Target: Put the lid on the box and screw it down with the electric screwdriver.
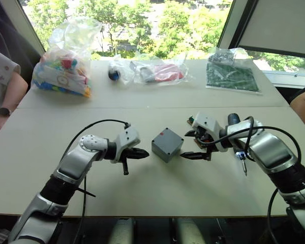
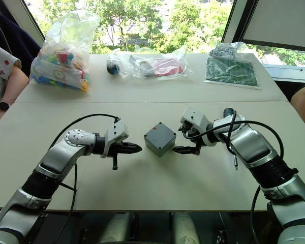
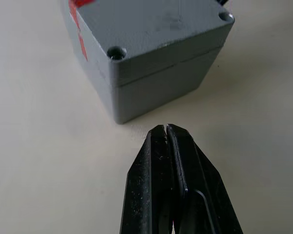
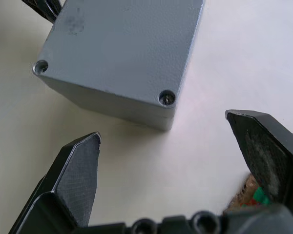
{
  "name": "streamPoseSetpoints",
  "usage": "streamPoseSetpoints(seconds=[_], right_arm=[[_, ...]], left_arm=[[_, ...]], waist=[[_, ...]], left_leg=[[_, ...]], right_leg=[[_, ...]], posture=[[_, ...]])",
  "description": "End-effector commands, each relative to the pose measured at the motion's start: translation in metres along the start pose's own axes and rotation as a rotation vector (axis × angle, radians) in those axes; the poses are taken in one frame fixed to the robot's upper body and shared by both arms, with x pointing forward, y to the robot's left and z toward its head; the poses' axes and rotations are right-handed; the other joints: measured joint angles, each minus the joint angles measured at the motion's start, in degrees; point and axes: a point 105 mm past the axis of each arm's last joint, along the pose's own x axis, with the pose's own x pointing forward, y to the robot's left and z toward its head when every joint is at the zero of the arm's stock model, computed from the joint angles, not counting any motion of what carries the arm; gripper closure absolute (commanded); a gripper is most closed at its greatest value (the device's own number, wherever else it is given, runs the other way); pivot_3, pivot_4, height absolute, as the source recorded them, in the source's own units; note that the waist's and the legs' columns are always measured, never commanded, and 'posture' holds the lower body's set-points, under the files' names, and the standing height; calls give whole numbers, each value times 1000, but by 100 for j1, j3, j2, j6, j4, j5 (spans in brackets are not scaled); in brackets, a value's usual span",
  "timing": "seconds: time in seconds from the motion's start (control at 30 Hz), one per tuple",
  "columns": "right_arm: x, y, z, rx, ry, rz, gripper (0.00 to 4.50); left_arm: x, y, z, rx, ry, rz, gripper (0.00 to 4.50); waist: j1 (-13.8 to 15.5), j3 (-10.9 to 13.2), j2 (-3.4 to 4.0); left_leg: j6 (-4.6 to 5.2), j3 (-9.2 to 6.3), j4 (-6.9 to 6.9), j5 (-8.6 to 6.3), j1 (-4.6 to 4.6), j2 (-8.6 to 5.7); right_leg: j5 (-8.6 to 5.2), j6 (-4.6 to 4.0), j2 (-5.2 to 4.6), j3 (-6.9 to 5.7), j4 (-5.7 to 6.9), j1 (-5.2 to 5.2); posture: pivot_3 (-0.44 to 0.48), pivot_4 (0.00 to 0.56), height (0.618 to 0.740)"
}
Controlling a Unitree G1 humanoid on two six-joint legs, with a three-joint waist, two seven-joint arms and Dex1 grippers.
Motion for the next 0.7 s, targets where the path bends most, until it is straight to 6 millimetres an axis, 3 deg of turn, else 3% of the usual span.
streamPoseSetpoints(seconds=[0.03,0.4,0.7], right_arm=[[-2,10,11,-42,-29,49,71],[0,29,16,-10,-55,89,71],[-3,27,14,12,-47,63,71]], left_arm=[[1,13,8,55,2,66,4500],[6,29,19,76,-33,105,4500],[5,31,20,75,-46,107,4500]], waist=[[-1,0,0],[-11,0,0],[-7,0,0]], left_leg=[[0,0,-1,0,0,0],[0,-4,-1,0,5,1],[0,-4,-1,0,5,1]], right_leg=[[0,0,0,0,0,0],[1,-1,5,-1,6,-1],[1,-1,4,-1,7,-1]], posture=[[0,150,740],[0,150,740],[0,150,740]])
